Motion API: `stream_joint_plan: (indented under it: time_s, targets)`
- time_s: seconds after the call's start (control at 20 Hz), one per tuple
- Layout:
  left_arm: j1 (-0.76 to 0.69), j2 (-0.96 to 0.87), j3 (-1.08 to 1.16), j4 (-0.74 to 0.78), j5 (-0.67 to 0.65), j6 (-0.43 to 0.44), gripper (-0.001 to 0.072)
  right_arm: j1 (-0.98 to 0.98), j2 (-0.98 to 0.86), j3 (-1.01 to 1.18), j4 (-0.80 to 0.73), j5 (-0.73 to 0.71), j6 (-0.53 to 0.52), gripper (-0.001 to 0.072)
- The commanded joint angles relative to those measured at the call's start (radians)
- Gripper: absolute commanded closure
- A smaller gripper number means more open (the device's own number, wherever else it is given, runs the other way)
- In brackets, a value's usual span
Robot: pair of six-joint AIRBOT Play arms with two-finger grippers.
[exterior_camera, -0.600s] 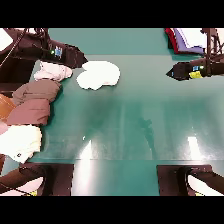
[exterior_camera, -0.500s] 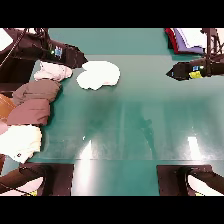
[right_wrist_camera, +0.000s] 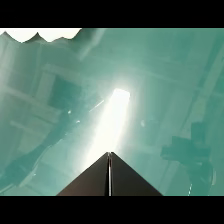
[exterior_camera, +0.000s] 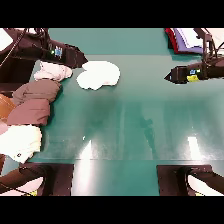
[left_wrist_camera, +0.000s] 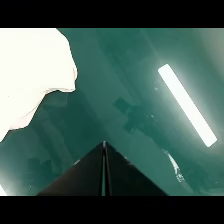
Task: Fold the shirts.
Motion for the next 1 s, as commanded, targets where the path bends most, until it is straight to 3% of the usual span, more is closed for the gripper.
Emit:
stream_joint_plan:
  time_s: [0.0,0.05,0.1,0.15,0.2,0.35,0.6,0.95]
  targets:
    - [0.0,0.0,0.0,-0.008,0.018,0.001,0.0683,0.0,0.0,-0.002,0.008,0.0,0.002,0.0697]
    - [0.0,-0.001,0.0,-0.005,0.058,0.002,0.0682,0.0,0.0,-0.002,0.01,-0.001,0.002,0.0697]
    - [0.0,-0.007,0.0,0.0,0.098,0.005,0.0608,0.0,0.0,-0.002,0.009,0.0,0.002,0.0697]
    - [0.0,-0.019,-0.001,0.019,0.151,0.011,0.0233,0.0,0.0,-0.002,0.01,0.001,0.002,0.0697]
    - [0.0,-0.041,-0.001,0.046,0.196,-0.002,0.0078,0.0,0.0,-0.002,0.01,0.002,0.002,0.0696]
    - [0.001,-0.168,-0.001,0.146,0.274,-0.085,0.0087,0.0,0.0,0.001,0.01,0.002,0.002,0.0697]
    - [0.001,-0.467,-0.001,0.144,0.286,-0.162,0.0085,0.0,0.0,0.001,0.01,0.002,0.002,0.0697]
    - [0.0,-0.658,0.0,-0.163,0.458,-0.101,0.0086,0.0,0.0,0.001,0.01,0.003,0.002,0.0697]
